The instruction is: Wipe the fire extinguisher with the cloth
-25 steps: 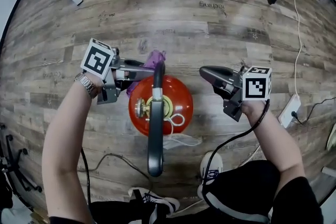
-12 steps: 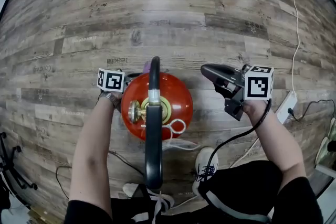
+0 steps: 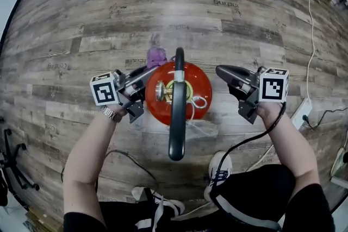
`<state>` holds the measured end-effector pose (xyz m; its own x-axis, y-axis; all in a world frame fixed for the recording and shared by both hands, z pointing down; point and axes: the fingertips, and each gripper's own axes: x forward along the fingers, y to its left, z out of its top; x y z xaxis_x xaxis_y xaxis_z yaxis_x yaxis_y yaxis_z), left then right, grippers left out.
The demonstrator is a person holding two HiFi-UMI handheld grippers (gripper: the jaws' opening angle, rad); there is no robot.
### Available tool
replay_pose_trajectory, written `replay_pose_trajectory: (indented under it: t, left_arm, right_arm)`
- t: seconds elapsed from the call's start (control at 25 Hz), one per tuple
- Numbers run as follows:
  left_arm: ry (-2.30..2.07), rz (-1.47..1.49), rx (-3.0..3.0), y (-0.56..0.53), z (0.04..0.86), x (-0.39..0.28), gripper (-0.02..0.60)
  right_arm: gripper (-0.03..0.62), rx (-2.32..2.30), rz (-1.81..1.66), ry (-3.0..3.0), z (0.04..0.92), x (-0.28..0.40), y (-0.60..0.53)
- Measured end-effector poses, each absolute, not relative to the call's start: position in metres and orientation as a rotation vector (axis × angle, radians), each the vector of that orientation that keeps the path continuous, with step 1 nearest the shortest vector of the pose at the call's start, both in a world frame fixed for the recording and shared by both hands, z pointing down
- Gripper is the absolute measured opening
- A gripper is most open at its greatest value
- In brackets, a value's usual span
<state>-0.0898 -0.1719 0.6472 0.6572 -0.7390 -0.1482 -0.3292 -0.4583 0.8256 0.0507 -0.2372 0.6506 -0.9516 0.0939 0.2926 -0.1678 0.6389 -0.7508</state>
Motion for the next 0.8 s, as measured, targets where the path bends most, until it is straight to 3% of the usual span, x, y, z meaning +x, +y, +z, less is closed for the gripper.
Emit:
replay_pose_trajectory:
  t: [0.4, 0.56, 0.8]
  left_arm:
    - [-1.013, -0.892, 2.374, -0.087, 0.468, -0.085, 0.100]
    - [-1.224, -1.031, 2.181, -0.059, 0.488, -0.070, 0.100]
    - [-1.259, -0.994, 1.840, -0.041, 0.583, -0.017, 0.106]
  right_arm:
    - [0.005, 0.017, 1.150, -2.610, 0.627, 0.023, -0.215]
    - [0.005, 0.084, 1.223, -2.626, 0.633, 0.018, -0.228]
    - [0.005, 0.130, 1.271, -2.612, 0.640, 0.017, -0.228]
